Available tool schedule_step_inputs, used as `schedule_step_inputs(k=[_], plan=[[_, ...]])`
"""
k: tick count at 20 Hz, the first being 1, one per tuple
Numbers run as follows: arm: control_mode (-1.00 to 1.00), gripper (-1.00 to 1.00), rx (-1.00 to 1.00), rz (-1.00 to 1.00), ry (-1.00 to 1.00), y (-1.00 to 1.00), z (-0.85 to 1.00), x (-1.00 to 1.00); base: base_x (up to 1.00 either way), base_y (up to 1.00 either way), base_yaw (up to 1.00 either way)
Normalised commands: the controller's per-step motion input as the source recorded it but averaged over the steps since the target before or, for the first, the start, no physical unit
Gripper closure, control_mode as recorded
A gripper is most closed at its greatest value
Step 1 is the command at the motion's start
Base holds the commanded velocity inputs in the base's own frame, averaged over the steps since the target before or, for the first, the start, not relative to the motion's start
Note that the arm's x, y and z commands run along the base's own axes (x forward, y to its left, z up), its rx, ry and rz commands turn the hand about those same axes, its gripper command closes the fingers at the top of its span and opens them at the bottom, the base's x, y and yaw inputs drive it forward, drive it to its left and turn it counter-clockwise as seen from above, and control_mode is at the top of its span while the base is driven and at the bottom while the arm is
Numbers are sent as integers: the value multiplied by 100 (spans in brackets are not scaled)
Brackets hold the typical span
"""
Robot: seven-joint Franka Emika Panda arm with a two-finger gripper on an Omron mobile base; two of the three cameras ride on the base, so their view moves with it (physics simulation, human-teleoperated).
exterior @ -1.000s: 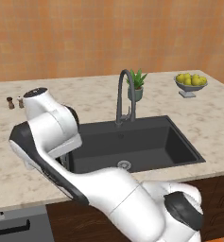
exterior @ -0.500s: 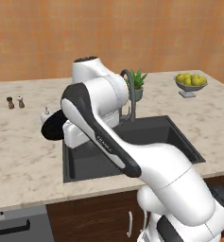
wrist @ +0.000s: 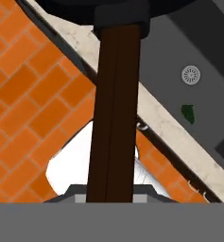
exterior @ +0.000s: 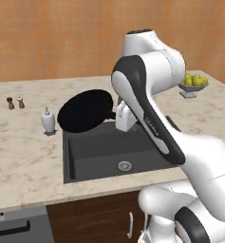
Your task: Pick the pan and sponge and place them into the sink. Then turn on the water.
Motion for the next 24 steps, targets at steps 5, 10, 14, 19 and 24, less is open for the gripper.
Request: schedule_step_inputs(k=[5,10,14,19,24], plan=[[-100,100,4,21,-11,-100,6,55,0,0,0],[-100,100,10,20,-9,-100,0,65,0,0,0],[-100,100,5,28,2,-100,0,52,0,0,0],[-100,100,7,35,1,-100,-2,49,0,0,0],[-100,100,3,13,11,-92,0,78,0,0,0]])
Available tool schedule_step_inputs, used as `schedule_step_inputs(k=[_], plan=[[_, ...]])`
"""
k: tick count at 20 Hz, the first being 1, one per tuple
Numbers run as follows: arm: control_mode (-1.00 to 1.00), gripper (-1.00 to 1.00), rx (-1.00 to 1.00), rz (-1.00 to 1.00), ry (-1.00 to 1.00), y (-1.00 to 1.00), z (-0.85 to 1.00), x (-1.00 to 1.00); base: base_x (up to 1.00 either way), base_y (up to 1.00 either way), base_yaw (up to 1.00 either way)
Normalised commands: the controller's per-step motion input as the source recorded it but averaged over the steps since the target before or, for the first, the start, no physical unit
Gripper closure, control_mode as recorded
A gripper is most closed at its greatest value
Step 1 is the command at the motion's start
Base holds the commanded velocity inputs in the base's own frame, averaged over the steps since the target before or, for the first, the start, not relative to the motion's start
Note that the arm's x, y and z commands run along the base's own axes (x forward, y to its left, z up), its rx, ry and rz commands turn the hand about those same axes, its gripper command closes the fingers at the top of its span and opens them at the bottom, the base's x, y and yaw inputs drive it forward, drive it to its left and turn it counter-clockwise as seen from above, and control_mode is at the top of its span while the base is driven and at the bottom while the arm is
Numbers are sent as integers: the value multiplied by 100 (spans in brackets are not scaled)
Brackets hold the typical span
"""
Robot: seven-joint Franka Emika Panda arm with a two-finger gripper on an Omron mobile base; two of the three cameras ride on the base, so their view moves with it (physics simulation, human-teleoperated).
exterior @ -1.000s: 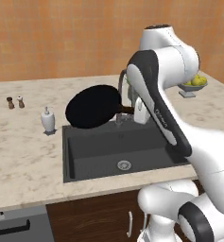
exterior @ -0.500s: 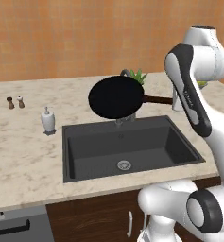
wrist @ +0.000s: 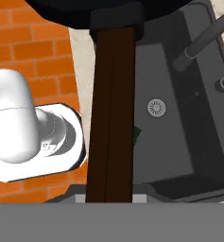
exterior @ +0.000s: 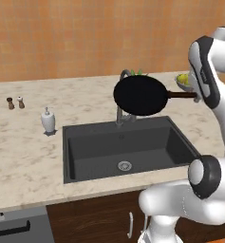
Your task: Pick the pan and sponge and place them into the sink. Then turn on the water.
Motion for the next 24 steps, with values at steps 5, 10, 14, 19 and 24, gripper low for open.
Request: schedule_step_inputs(k=[5,10,14,19,24], plan=[[-100,100,0,0,43,-16,-15,37,0,0,0],[-100,100,1,6,30,-10,-49,22,0,0,0],[-100,100,2,28,13,-30,-43,32,0,0,0],[-100,100,13,28,-13,-21,-4,-1,0,0,0],[-100,100,12,23,-22,-18,0,-10,0,0,0]])
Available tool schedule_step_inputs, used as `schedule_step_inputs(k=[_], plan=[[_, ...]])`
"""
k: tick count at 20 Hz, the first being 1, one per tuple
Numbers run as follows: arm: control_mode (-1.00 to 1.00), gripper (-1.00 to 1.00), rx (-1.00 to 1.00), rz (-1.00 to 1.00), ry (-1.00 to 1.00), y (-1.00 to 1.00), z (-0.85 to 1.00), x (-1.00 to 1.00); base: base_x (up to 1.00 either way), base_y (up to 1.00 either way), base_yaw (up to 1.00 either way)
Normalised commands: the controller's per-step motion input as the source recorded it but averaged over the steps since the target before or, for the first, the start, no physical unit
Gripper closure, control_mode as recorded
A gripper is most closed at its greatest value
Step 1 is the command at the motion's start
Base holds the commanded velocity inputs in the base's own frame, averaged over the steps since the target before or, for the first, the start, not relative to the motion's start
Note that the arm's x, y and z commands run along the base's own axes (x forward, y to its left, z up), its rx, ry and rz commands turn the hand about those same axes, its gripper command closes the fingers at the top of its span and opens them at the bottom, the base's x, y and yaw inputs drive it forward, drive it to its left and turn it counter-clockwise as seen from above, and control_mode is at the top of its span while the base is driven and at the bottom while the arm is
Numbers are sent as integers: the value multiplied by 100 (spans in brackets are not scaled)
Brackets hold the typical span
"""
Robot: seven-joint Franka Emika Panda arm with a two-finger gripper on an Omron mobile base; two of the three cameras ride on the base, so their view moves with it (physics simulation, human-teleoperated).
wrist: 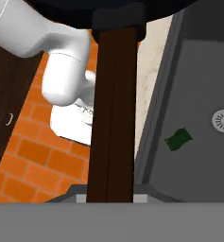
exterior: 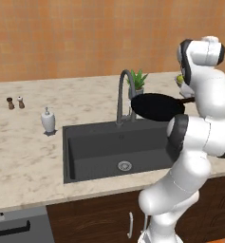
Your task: Pick the pan and sponge and place them into the sink. Then turn on the water.
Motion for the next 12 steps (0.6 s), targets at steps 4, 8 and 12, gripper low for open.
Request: schedule_step_inputs(k=[4,8,12], plan=[[-100,100,11,22,-23,-8,-13,-27,0,0,0],[-100,100,8,19,-11,0,-35,-27,0,0,0],[-100,100,3,14,-1,-5,-66,-18,0,0,0]])
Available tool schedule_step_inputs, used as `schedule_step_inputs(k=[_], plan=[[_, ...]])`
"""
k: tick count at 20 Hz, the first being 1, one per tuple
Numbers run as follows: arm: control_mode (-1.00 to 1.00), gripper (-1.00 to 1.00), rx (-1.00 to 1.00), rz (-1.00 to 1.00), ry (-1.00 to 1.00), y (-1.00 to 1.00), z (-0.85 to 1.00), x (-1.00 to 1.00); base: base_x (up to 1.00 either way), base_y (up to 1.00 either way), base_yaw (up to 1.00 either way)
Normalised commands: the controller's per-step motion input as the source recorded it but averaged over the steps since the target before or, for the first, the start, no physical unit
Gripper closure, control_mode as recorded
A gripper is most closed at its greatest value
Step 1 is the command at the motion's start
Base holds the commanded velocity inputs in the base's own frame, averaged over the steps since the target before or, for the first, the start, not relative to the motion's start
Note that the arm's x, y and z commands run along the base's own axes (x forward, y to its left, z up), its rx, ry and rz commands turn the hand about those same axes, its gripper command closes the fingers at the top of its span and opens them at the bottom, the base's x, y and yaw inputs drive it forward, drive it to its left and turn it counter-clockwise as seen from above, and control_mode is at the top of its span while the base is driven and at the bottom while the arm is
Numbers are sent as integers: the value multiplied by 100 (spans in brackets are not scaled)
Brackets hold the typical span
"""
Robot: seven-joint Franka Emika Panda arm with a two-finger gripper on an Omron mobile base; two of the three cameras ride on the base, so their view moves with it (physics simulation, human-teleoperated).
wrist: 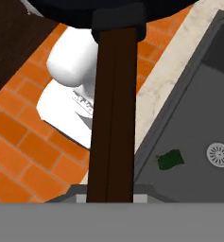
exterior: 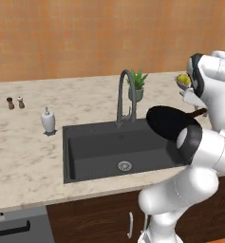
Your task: Pick the pan and sponge and place them into the sink. Then turn on the water.
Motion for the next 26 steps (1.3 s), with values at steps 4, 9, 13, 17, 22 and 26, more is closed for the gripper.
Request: schedule_step_inputs(k=[4,9,13,17,22,26], plan=[[-100,100,0,1,0,-29,-43,5,0,0,0],[-100,100,0,-7,1,-34,-37,0,0,0,0],[-100,100,0,-14,1,-30,-22,2,0,0,0],[-100,100,0,-11,5,-34,-27,12,0,0,0],[-100,100,0,-10,11,-33,-24,26,0,0,0],[-100,100,0,-9,12,-24,-4,19,0,0,0]])
